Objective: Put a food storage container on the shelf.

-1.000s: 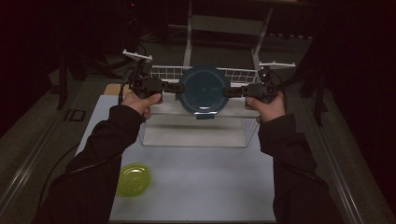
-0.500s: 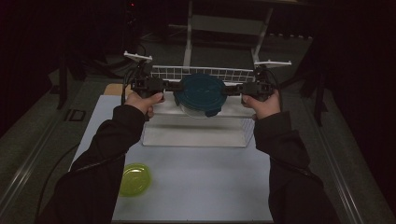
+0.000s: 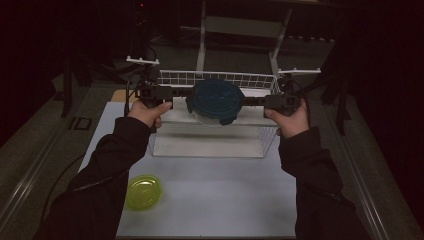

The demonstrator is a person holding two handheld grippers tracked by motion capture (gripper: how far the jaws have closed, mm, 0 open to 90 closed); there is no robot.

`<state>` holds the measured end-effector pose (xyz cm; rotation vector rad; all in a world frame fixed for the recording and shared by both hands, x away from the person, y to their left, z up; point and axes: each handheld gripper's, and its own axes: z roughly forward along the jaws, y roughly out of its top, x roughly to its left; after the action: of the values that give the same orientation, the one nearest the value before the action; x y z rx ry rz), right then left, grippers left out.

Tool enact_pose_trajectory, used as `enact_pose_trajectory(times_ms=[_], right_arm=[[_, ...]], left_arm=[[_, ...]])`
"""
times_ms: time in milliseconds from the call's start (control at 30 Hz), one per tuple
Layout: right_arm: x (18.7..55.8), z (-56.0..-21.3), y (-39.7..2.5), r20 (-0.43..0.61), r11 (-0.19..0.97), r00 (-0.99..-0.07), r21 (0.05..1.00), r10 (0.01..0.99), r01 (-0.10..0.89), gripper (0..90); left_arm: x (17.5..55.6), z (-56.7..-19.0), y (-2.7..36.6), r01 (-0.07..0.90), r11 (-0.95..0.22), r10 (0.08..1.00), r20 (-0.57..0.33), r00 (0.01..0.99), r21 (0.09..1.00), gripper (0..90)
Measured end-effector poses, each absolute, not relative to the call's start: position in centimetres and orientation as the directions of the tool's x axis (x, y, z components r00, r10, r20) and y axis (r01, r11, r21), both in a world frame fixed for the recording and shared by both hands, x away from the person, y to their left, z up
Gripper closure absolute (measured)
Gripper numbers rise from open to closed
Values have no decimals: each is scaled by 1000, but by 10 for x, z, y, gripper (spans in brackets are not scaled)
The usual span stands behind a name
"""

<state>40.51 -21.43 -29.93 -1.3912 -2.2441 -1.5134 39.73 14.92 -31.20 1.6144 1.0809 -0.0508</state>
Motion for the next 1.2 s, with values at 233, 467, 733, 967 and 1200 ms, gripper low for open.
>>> enact_pose_trajectory(times_ms=[233,467,733,967,1200], right_arm=[[380,-298,-212,502,125,-636,720,586,683,475],[360,-309,-210,473,175,-673,730,568,660,610],[353,-323,-203,432,222,-691,732,579,644,856],[354,-329,-192,399,248,-698,735,595,631,898],[360,-331,-182,405,240,-694,734,596,635,899]], left_arm=[[378,-309,153,610,45,604,-508,614,791,384],[360,-314,158,558,13,564,-467,681,830,292],[339,-327,158,523,-20,554,-425,715,852,121],[320,-341,161,476,-4,598,-379,707,880,2],[305,-353,166,436,1,656,-330,679,900,2]])
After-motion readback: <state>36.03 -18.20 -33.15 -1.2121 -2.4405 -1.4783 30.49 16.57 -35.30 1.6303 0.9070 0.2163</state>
